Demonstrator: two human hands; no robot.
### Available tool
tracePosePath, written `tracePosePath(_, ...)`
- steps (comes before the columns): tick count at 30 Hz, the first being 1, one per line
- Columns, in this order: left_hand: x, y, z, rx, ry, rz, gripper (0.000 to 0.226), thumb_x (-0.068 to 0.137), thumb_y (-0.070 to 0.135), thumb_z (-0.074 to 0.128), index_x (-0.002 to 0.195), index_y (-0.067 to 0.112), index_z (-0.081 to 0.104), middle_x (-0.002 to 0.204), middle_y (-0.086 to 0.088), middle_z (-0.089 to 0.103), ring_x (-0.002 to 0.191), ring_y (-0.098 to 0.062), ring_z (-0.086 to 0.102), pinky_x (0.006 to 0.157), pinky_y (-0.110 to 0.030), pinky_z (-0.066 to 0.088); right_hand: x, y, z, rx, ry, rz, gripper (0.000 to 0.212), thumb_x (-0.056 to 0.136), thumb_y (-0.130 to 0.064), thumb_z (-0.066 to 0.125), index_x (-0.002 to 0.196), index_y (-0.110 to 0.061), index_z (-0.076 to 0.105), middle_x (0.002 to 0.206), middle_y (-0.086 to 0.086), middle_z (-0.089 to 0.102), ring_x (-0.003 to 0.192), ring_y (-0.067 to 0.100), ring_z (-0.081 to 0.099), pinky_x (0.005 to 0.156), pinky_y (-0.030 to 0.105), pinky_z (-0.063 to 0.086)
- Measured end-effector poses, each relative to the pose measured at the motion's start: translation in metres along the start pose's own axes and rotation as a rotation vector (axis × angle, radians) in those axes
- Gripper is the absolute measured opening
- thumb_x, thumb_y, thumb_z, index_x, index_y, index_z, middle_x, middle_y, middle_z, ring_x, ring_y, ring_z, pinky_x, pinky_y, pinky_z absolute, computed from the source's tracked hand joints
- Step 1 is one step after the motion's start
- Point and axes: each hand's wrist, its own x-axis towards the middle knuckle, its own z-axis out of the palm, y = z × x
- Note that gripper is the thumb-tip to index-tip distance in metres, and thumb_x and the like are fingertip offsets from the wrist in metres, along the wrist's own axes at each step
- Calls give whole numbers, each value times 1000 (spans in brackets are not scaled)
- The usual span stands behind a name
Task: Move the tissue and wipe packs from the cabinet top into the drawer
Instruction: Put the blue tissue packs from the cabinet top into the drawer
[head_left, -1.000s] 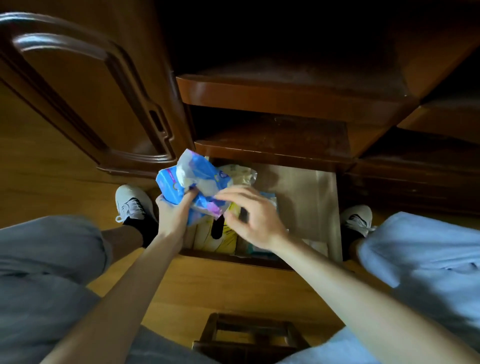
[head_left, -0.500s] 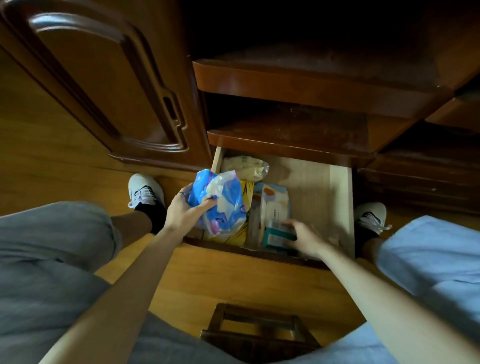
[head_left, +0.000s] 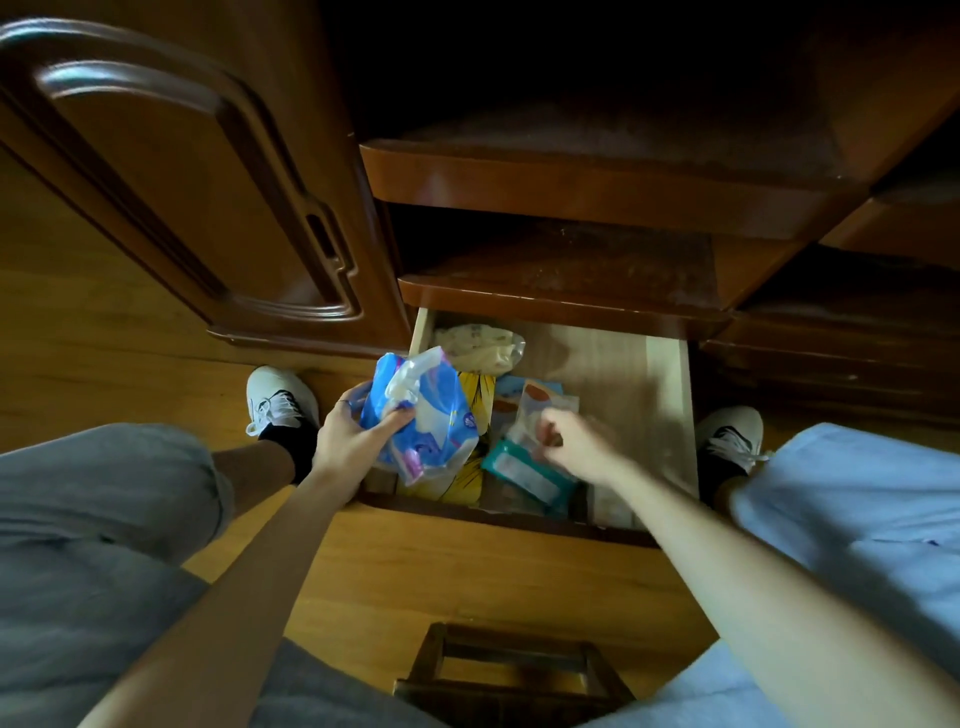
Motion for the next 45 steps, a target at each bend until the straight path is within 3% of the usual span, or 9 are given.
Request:
tracePosePath(6,-2,2,0,40,-9,19,106,51,70,87,140,24,53,114,10,70,87,-1,74,63,-26,62,12,-8,-24,520,303,401,45,91,-22,75,132,-17,56,127,3,64,107,20,65,80,36,60)
tracePosePath(9,-1,0,-1,45,-9,24,104,50,71,85,139,27,53,109,16,69,86,2,73,62,-25,62,13,4,-3,603,187,586,30,95,-13,70,123,-11,61,126,11,67,105,24,67,82,38,59)
tracePosePath(16,1,-5,-6,-7,-23,15,107,47,76,86,138,29,54,118,8,70,92,-6,75,66,-33,64,28,3,20,579,42,596,57,102,-10,58,153,-7,33,148,19,49,132,35,52,104,43,46)
tracePosePath(22,1,-6,-6,-25,-32,6,108,49,73,87,140,27,51,121,7,67,94,-7,75,66,-33,64,42,12,19,651,156,654,30,98,-11,64,127,-12,53,121,11,65,110,29,67,94,46,57)
tracePosePath(26,1,-4,-2,-34,-40,15,97,57,66,88,139,27,51,120,8,66,93,-3,74,63,-28,62,45,23,8,707,180,713,11,97,-11,66,108,-12,67,117,12,72,87,23,69,64,34,55)
tracePosePath(32,3,-3,0,-26,-41,18,90,64,54,86,141,24,51,121,7,65,95,-2,73,65,-29,63,48,19,10,602,113,675,25,87,-8,77,110,-10,68,114,9,72,104,27,70,86,40,58)
tracePosePath(39,1,2,4,-12,-52,38,89,65,54,84,142,23,49,120,8,64,94,6,70,62,-22,60,49,-8,18,886,275,698,16,99,-16,64,91,-21,50,105,8,65,82,17,64,58,27,49)
tracePosePath(41,1,2,4,-11,-51,35,90,65,53,84,142,23,49,120,7,64,94,5,71,64,-25,62,45,-10,25,956,264,736,20,102,-17,58,87,-23,48,102,7,64,79,16,63,59,28,49)
tracePosePath(45,1,1,2,-8,-48,35,90,64,56,84,142,25,49,121,6,65,95,1,72,66,-28,63,32,-1,38,636,313,727,11,101,-17,59,112,-16,54,115,10,64,98,24,65,72,35,55)
